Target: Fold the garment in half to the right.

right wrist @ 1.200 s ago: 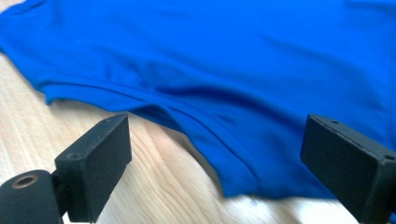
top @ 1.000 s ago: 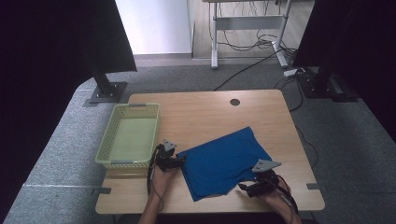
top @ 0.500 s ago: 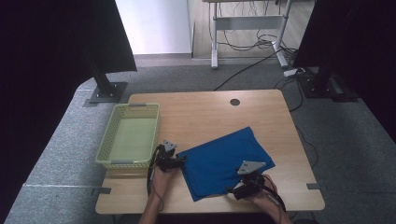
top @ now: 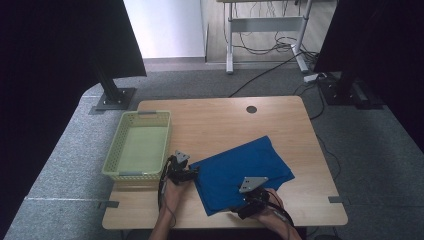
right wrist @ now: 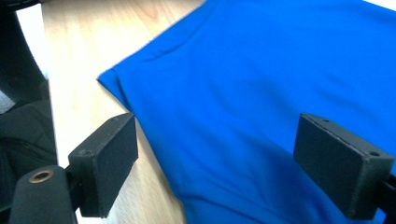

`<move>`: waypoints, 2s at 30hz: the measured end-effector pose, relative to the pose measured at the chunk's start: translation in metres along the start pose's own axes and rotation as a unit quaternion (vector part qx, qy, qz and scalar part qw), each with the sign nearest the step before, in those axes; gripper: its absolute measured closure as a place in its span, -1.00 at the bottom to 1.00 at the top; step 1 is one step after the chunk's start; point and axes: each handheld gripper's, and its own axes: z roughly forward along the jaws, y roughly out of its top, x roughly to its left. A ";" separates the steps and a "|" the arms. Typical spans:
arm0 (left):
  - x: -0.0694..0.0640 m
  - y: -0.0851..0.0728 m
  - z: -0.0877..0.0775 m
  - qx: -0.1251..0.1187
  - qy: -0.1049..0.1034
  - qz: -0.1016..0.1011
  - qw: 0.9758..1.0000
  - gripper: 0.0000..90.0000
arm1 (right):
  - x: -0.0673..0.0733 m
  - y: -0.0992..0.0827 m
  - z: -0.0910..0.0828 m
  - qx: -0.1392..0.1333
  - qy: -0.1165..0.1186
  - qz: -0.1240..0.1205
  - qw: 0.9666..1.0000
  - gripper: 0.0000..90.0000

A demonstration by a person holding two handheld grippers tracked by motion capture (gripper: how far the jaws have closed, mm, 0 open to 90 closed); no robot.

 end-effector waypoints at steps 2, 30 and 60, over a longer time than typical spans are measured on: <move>0.000 0.000 0.000 0.000 -0.001 0.001 1.000 -0.18 | 0.003 0.003 0.003 0.000 0.005 -0.004 1.000 -0.69; -0.002 0.000 -0.001 0.001 0.003 -0.002 1.000 -0.16 | 0.047 0.032 0.047 0.021 0.052 -0.080 0.995 -0.22; -0.010 0.006 -0.010 -0.035 -0.040 0.014 0.998 0.87 | 0.034 0.039 0.040 -0.012 0.034 -0.023 0.999 0.81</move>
